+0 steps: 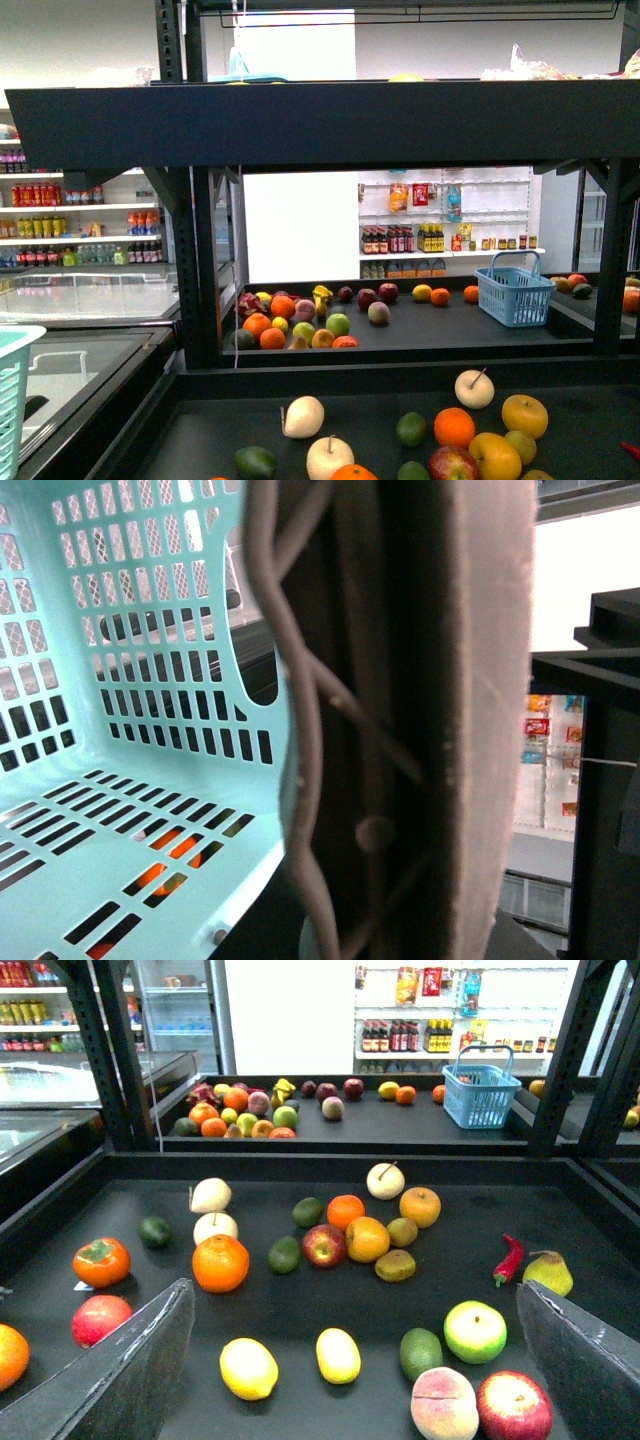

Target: Pick lemon from shelf

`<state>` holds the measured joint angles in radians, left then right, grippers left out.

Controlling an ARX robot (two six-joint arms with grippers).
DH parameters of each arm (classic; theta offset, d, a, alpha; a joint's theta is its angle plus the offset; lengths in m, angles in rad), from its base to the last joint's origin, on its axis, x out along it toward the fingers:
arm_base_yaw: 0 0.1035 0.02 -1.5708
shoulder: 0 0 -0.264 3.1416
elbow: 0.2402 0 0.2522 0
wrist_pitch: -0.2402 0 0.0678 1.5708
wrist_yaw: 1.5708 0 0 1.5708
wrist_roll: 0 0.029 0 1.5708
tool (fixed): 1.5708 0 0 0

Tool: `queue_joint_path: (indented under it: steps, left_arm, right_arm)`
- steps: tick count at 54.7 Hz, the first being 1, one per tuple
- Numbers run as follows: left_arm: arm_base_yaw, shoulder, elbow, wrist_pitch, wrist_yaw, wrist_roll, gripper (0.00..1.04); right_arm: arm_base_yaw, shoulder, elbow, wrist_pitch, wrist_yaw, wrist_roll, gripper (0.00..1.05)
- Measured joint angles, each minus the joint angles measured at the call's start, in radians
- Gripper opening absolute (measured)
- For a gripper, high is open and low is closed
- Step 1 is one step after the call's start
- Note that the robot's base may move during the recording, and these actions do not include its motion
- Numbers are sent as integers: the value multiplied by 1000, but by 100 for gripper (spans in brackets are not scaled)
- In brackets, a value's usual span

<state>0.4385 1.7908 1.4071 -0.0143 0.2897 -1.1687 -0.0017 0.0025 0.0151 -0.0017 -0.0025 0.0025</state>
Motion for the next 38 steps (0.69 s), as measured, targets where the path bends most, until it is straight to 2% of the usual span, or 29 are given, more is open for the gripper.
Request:
queue_joint_path:
  steps: [9, 14, 27, 38]
  left_arm:
    - [-84, -74, -55, 5, 0, 118, 14]
    - [-146, -104, -77, 22, 32, 180, 14]
    - [-420, -166, -83, 40, 172, 358, 13]
    - [-539, -148, -87, 43, 190, 390, 13]
  right_arm:
    - [0, 0, 0, 0, 0, 0, 97]
    - [0, 0, 0, 0, 0, 0, 97]
    - [0, 0, 0, 0, 0, 0, 97]
    - [0, 0, 0, 0, 0, 0, 97]
